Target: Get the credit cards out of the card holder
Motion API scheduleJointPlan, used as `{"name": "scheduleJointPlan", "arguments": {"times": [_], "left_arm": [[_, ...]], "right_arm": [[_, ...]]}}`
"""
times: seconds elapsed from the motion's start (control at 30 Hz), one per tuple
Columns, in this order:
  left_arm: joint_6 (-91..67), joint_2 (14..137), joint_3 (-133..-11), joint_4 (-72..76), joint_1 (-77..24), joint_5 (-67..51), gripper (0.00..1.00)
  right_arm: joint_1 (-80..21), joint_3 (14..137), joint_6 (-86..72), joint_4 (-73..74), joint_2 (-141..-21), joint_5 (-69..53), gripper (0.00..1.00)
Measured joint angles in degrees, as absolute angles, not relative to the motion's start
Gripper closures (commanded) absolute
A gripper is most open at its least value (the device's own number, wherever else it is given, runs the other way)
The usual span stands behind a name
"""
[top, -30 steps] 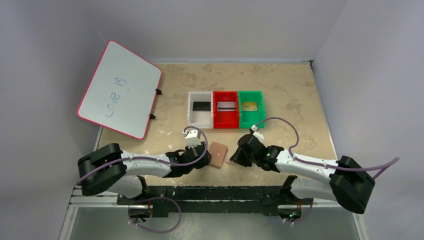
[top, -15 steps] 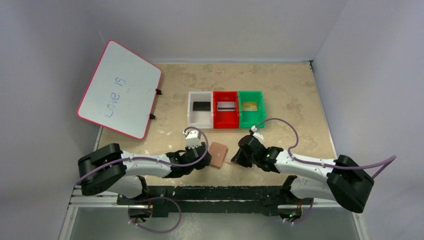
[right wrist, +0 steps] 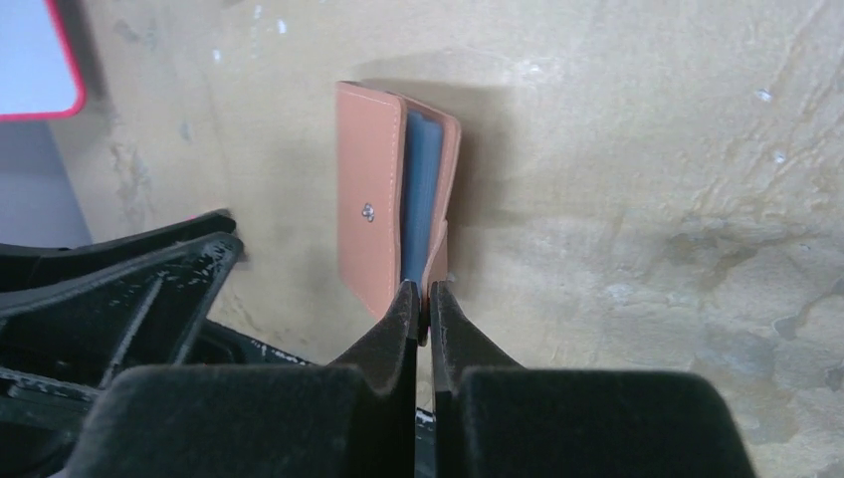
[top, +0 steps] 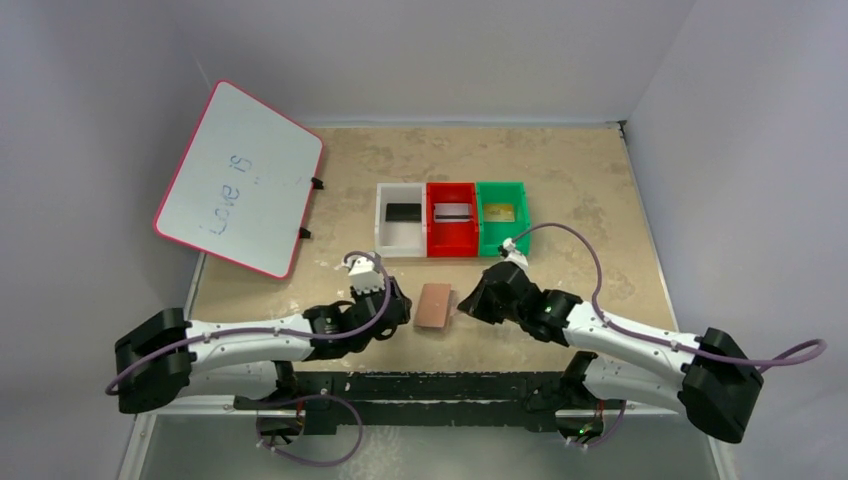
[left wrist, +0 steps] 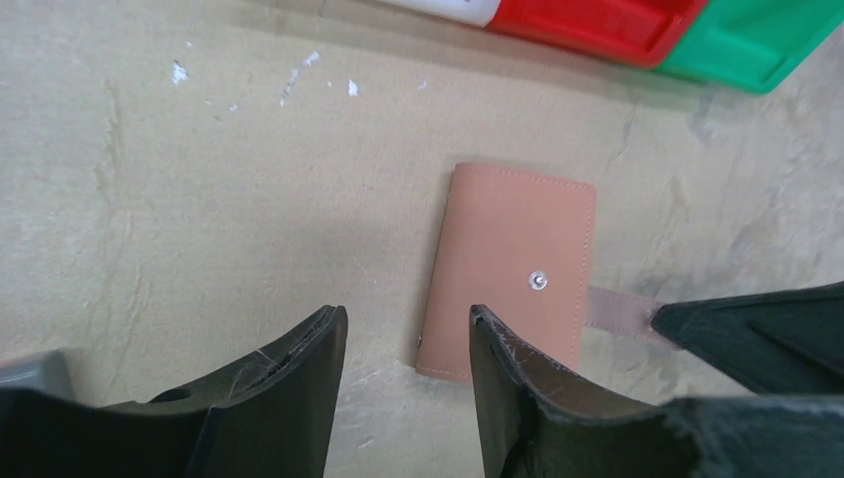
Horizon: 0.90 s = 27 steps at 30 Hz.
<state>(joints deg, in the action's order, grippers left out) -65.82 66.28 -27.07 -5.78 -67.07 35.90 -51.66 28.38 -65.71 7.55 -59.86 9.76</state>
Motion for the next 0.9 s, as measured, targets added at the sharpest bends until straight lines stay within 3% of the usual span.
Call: {"name": "scheduleJointPlan", "arguments": {"times": [0.43, 0.73, 0.9], "left_arm": [[-70.0, 48.8, -21.9, -14.1, -67.2, 43.7, 0.48], [-71.4, 46.2, -22.4, -22.2, -67.2, 46.1, 0.48], [-71.4, 48.2, -22.5, -22.2, -67.2, 45.8, 0.48]], "right_arm": [[-51.7, 35.0, -55.8, -0.5, -60.4, 6.2, 1.0], [-51.7, 38.7, -53.7, -1.0, -70.1, 5.3, 1.0], [-51.7, 38.1, -55.3, 2.7, -69.2, 8.0, 1.0]]}}
